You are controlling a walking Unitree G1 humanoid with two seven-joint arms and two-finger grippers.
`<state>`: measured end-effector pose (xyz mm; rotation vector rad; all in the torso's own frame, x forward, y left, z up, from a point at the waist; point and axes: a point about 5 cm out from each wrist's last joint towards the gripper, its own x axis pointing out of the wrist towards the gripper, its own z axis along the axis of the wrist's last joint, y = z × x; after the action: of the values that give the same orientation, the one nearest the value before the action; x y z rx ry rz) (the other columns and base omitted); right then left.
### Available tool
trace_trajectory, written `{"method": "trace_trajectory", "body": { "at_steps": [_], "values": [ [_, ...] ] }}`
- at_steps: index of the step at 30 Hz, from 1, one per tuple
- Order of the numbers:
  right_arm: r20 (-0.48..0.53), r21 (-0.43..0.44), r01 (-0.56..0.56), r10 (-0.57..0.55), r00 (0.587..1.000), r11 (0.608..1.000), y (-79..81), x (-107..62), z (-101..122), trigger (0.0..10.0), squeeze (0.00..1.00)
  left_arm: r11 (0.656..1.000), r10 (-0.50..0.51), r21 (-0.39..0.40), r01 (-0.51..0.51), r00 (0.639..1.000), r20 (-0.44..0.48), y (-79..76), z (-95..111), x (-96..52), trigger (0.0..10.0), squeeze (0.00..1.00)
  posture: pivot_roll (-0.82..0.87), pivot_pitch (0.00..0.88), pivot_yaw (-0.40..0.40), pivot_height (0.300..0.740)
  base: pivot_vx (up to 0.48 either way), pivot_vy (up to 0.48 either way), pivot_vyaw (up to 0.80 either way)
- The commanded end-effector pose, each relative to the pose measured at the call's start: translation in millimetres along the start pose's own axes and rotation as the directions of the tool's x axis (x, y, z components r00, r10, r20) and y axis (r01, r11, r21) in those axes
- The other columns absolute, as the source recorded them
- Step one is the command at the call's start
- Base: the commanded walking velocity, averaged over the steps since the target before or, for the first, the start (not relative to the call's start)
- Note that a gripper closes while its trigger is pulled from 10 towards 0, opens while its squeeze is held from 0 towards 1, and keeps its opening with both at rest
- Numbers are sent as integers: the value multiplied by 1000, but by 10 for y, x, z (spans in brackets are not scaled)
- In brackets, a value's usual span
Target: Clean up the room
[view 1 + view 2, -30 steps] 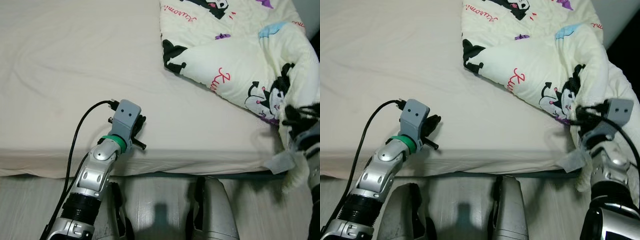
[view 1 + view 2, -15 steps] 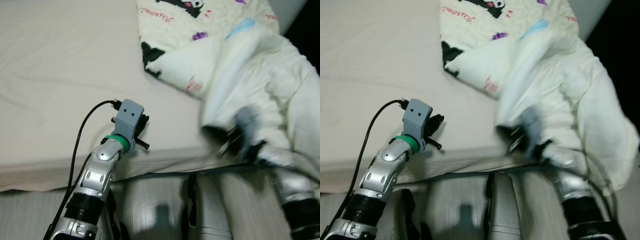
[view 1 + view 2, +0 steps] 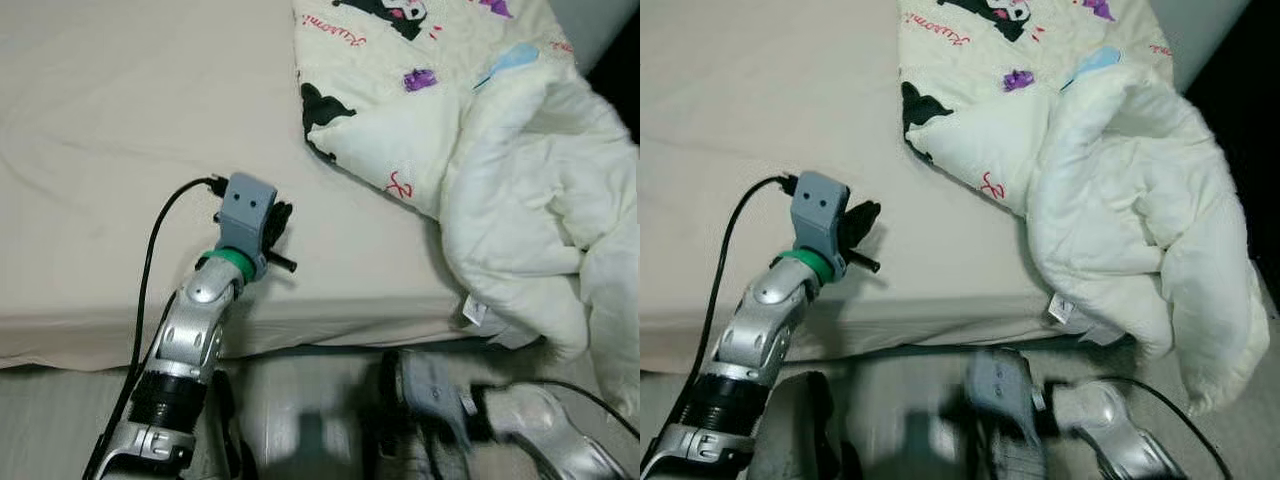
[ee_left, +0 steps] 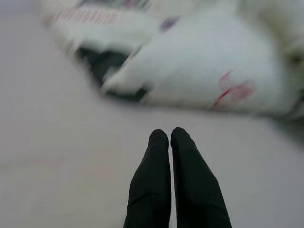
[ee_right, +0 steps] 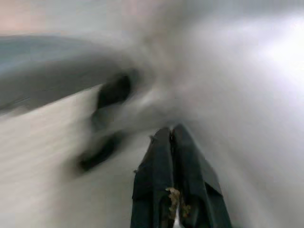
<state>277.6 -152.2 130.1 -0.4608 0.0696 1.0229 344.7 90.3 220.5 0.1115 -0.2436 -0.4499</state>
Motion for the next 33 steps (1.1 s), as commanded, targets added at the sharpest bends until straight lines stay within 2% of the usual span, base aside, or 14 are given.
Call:
{"method": "trace_trajectory", "body": {
  "at_steps": [1,3,4,7,9,10,12,15,24,26,29,31,32,33],
  "values": [
    [26,-18,227,-226,974,974,-286,-142,40,10000,0,1000,-7,-13,7,999,-34,-30,-74,-23,10000,0,-68,271,65,555,0,0,0],
    [73,-18,365,-363,929,931,-479,-198,136,10000,0,1000,-3,-16,2,999,-38,-31,-81,-19,10000,0,-67,276,72,555,0,0,0],
    [160,0,658,-649,744,753,-912,-502,329,10000,1000,1000,2,-14,-2,998,-60,-33,-133,-30,10000,0,-71,279,77,555,0,0,0],
    [180,12,722,-712,679,692,-1013,-615,372,10000,1000,1000,1,-12,-2,998,-66,-34,-151,-38,10000,0,-71,279,77,555,0,0,0],
    [176,87,875,-872,456,475,-1270,-944,338,10000,1000,1000,0,-12,-1,997,-80,-37,-185,-52,10000,0,-69,281,81,555,0,0,0],
    [176,87,875,-872,456,475,-1270,-944,338,10000,1000,1000,0,-12,-1,997,-80,-37,-185,-52,10000,0,-69,281,81,555,0,0,0],
    [168,141,930,-934,316,340,-1379,-1138,336,10000,1000,1000,0,-11,-1,996,-89,-43,-202,-61,10000,0,-69,281,81,555,0,0,0],
    [172,148,952,-955,241,267,-1433,-1225,378,10000,1000,1000,1,-12,-2,995,-95,-39,-210,-78,10000,0,-56,283,80,555,0,0,0],
    [251,205,945,-947,202,256,-1492,-1222,553,10000,1000,1000,-2,-13,1,994,-105,-45,-226,-93,10000,0,-54,284,81,555,0,0,0],
    [291,346,906,-946,143,244,-1493,-1174,669,10000,1000,1000,0,-13,-1,994,-108,-48,-228,-90,10000,0,-54,284,81,555,0,0,0],
    [197,510,818,-962,189,265,-1550,-1015,521,10000,1000,1000,-6,-12,5,994,-108,-56,-226,-89,10000,0,-50,285,90,555,0,0,0],
    [197,510,818,-962,189,265,-1550,-1015,521,10000,1000,1000,-6,-12,5,994,-108,-56,-226,-89,10000,0,-50,285,90,555,0,0,0],
    [74,597,772,-973,219,219,-1639,-899,387,10000,239,1000,-6,-11,5,994,-107,-46,-217,-89,10000,0,-50,285,90,555,0,0,0],
    [14,626,764,-982,190,157,-1687,-902,340,10000,239,1000,-3,-11,1,994,-108,-37,-213,-91,10000,0,-50,285,90,555,0,0,0]
  ]
}}
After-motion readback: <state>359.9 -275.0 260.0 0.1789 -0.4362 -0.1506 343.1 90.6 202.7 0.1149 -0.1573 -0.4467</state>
